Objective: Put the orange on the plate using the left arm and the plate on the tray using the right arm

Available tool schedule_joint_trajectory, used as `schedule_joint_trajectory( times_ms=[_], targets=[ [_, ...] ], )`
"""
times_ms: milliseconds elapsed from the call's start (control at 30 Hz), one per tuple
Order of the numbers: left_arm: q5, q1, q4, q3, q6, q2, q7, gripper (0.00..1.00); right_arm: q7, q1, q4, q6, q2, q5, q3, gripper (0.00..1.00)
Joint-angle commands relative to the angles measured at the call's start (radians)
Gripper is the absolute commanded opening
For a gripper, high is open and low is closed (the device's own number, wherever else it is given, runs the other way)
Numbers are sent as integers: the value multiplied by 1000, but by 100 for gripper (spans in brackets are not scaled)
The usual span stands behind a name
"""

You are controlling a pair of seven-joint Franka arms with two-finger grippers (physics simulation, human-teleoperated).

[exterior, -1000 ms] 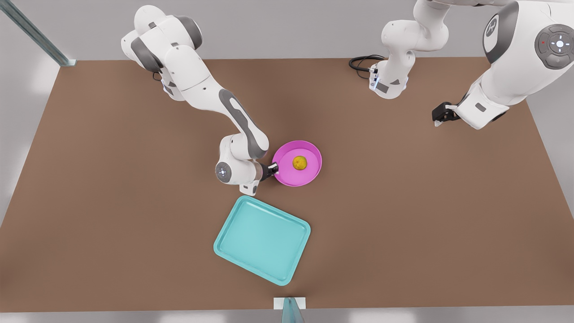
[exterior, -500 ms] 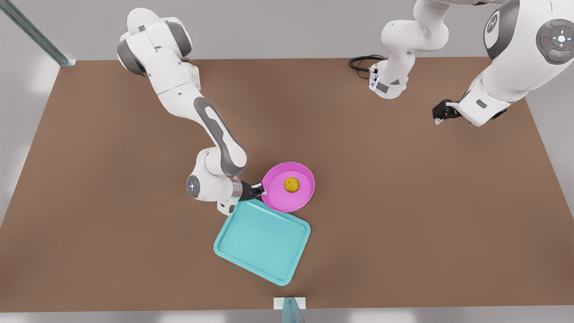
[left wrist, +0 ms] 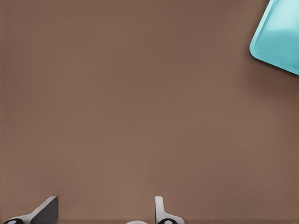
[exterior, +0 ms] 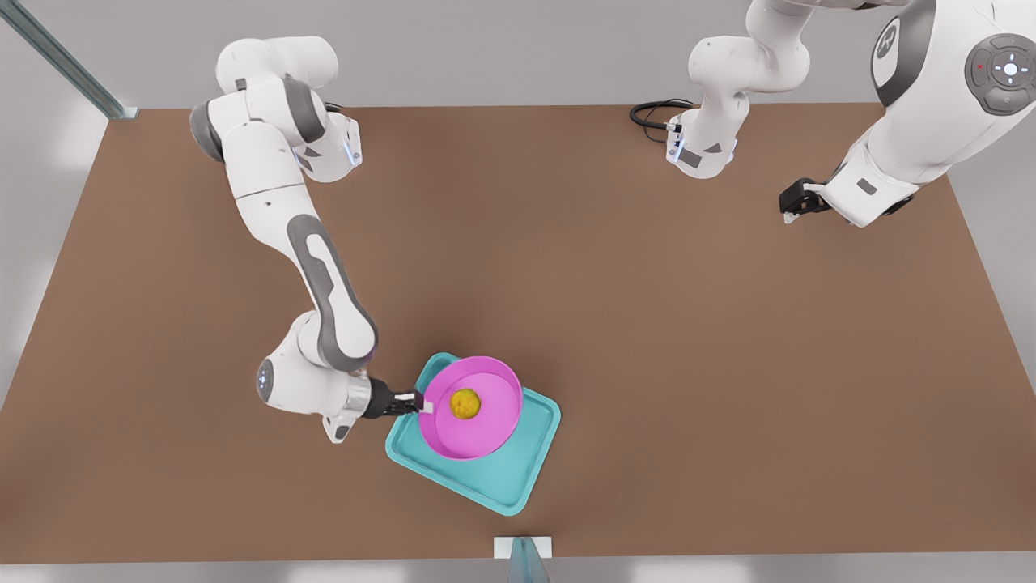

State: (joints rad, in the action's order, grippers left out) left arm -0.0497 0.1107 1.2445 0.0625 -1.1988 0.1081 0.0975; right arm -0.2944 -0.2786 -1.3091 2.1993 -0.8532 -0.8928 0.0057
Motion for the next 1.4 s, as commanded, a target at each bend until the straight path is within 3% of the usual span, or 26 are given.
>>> schedule_joint_trajectory(
  times_ms=[0,367,400,533,667,767,833,1067,1367],
  targets=[
    [-1,0,0,0,1,-1,-5,100,365,-1,33,5,-18,3,0,21],
    [-2,0,0,-1,1,-2,-7,100,437,9,51,13,-60,6,-16,21],
    [-2,0,0,-1,1,-2,-7,100,431,7,47,13,-58,8,-16,100],
    [-2,0,0,-1,1,-2,-7,100,437,-8,39,11,-21,15,-15,100],
    [-4,0,0,-3,1,-2,-9,100,436,-33,-140,-62,195,61,8,100],
    [-4,0,0,-3,-1,-1,-9,100,429,13,-219,-430,376,737,8,100],
    [-2,0,0,-3,-1,-1,-7,100,416,81,-179,-493,451,953,8,100],
    [-4,0,-2,-3,-1,-1,-9,100,273,161,-170,-710,766,1009,-24,100],
    [-4,0,0,-3,1,-1,-9,100,265,170,-182,-739,813,1002,-23,100]
  ],
)
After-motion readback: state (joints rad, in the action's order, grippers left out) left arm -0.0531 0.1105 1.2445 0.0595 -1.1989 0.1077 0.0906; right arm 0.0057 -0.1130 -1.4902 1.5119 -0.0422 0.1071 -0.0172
